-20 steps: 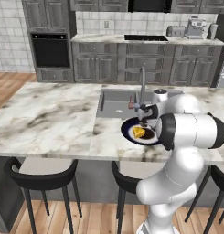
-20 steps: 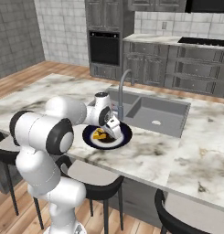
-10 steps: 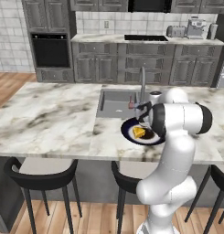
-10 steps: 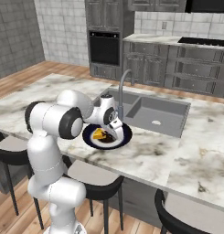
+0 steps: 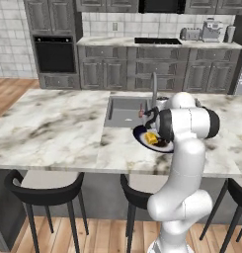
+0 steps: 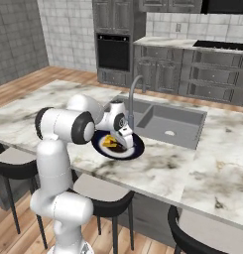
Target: Take the cheese, fish, and garlic from the fridge and place them on the plate on the dining counter to create an appetizer plate.
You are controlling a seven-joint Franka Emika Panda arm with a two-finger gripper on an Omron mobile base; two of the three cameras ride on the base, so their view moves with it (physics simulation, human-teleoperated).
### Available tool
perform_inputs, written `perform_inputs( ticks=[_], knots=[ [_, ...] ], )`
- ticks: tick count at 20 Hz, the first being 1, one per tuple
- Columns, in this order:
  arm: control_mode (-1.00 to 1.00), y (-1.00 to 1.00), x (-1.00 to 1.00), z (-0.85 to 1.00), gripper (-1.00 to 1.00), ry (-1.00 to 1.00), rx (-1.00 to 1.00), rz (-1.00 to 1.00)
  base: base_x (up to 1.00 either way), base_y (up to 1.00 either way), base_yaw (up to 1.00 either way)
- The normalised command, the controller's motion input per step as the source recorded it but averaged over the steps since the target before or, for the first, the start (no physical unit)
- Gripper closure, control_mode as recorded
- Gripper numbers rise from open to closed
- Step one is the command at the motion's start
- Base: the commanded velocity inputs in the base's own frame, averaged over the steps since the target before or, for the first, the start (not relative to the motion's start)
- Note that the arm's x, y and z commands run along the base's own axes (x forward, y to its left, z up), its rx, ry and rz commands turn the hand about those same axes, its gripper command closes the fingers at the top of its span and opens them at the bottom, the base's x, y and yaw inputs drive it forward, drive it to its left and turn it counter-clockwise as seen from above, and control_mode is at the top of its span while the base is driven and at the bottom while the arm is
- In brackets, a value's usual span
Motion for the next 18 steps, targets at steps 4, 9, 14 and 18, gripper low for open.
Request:
perform_inputs(
  ticks=[4, 9, 14, 18],
  knots=[
    [-1.00, -0.02, -0.53, 0.00, -1.00, -0.03, 0.00, -0.03, 0.00, 0.00, 0.00],
    [-1.00, 0.00, -0.64, 0.08, -1.00, -0.09, 0.00, -0.04, 0.00, 0.00, 0.00],
    [-1.00, 0.00, -0.47, 0.59, -1.00, -0.15, 0.00, -0.05, 0.00, 0.00, 0.00],
    [-1.00, 0.00, -0.43, 1.00, -1.00, -0.11, 0.00, -0.01, 0.00, 0.00, 0.00]
  ],
)
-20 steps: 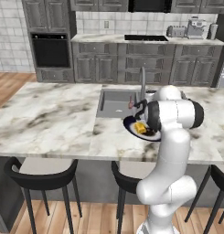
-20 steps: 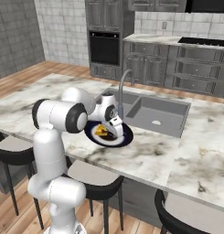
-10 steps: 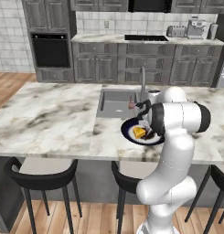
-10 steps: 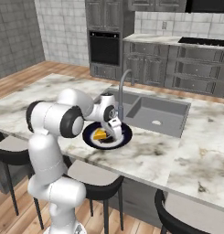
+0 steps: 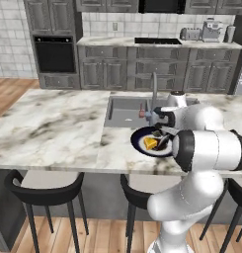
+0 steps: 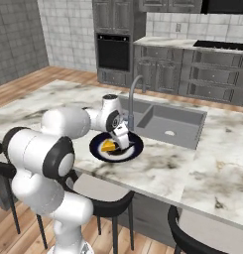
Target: Take the cheese, fish, and garlic from the fridge and place them on the plate on the dining counter to create an appetizer plate.
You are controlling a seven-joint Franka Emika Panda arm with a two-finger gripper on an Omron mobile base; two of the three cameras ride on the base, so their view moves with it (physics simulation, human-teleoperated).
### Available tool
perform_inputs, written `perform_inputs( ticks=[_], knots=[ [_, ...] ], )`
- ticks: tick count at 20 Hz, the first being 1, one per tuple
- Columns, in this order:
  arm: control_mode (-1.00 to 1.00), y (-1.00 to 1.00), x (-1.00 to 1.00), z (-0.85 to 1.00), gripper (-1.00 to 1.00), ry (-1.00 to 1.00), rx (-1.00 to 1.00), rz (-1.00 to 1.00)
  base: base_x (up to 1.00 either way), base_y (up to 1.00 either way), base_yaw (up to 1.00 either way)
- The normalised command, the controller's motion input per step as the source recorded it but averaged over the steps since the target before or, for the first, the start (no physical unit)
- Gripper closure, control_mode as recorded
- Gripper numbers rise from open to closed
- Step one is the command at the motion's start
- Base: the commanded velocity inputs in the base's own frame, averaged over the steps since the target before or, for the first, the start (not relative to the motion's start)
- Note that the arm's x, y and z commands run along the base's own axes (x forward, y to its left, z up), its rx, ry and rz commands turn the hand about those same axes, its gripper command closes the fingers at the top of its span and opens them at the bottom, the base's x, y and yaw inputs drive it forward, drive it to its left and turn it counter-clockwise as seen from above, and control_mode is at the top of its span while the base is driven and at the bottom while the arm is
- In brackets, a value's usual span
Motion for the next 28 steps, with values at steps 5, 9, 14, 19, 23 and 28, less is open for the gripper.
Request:
perform_inputs(
  ticks=[5, 9, 14, 19, 23, 28],
  knots=[
    [-1.00, 0.00, -0.49, 1.00, -1.00, -0.03, -0.01, 0.00, 0.00, 0.00, 0.00],
    [-1.00, 0.08, -0.63, 1.00, -1.00, -0.02, -0.05, 0.00, 0.00, 0.00, 0.00],
    [-1.00, 0.32, -0.79, 0.96, -1.00, -0.04, -0.11, 0.00, 0.00, 0.00, 0.00],
    [-1.00, 0.58, -0.88, 0.86, -1.00, -0.15, -0.22, 0.01, 0.00, 0.00, 0.00],
    [-1.00, 0.66, -0.94, 0.72, -1.00, -0.23, -0.27, 0.05, 0.00, 0.00, 0.00],
    [-1.00, 0.55, -1.00, 0.51, -1.00, -0.27, -0.25, 0.06, 0.00, 0.00, 0.00]
  ],
)
